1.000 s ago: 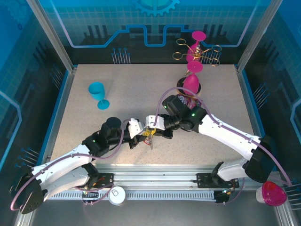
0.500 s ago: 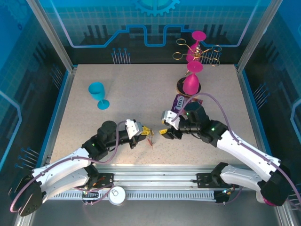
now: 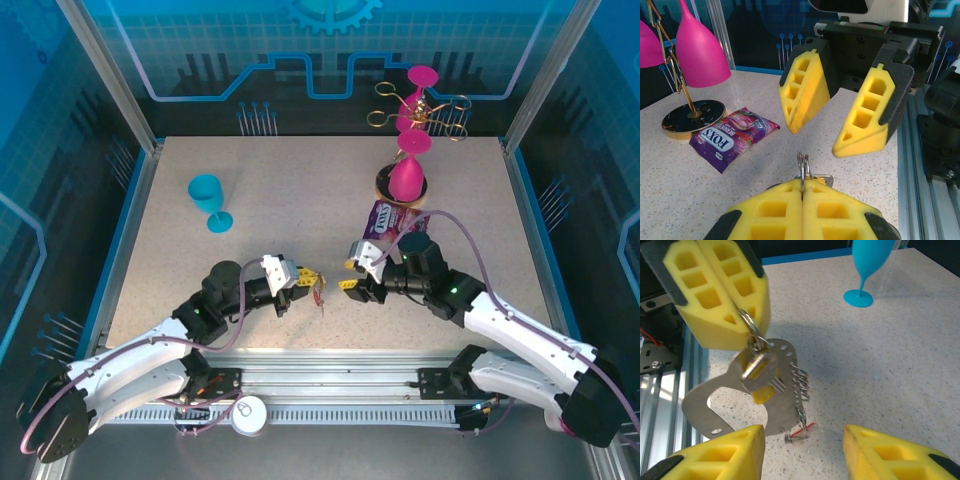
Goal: Put the keys on the keyring
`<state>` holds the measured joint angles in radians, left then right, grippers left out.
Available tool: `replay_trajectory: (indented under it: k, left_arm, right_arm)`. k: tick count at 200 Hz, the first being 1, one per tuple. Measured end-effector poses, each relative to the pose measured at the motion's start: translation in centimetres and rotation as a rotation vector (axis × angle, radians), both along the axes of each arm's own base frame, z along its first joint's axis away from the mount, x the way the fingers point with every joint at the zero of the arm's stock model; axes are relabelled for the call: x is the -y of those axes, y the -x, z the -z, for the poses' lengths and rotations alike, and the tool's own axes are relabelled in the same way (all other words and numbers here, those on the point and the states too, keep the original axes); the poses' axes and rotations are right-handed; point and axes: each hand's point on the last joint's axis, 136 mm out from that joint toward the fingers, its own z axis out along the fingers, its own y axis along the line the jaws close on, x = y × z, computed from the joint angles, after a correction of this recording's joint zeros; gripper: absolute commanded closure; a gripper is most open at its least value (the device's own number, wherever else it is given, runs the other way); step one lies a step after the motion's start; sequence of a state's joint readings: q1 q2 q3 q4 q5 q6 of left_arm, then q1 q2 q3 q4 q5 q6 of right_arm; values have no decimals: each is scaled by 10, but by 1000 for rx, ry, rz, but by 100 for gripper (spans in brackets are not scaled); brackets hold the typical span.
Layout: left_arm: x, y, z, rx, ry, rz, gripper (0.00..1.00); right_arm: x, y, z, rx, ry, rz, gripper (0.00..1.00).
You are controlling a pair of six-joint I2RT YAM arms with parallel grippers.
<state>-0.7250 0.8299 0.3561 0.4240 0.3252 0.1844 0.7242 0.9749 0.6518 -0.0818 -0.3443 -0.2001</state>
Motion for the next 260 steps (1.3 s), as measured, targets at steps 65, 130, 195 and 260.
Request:
replay_trajectory:
  k: [65,130,195,260]
  left_arm:
    - [0,0,-2,3,6,0,100]
    - [-1,-4,-7,-2,30,-26,100]
    - [-2,-7,-12,-6,58,-43,100]
    - [-2,-7,-14,8,70,-46,100]
  right_arm:
    - [-29,8,2,-13,-45,-81,60]
    - [-38,12,8,-23,-40,-110,89]
    - [-36,11,19,-2,16,-105,99]
    - [-34,23,10,36,12,-145,78]
